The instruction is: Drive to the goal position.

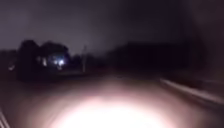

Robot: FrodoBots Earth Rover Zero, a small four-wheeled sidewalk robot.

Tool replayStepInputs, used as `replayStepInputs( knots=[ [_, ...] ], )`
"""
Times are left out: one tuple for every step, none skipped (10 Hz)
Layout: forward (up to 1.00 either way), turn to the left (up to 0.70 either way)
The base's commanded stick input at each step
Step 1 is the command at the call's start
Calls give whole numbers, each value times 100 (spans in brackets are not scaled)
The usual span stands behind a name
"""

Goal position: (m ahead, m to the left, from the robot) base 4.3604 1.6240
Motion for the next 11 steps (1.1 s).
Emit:
replayStepInputs(
  knots=[
    [70, 0],
    [70, 0],
    [70, 0],
    [70, 0],
    [70, 0],
    [70, 0],
    [70, 0],
    [70, 0],
    [70, 0],
    [70, 0],
    [70, 0]
  ],
)
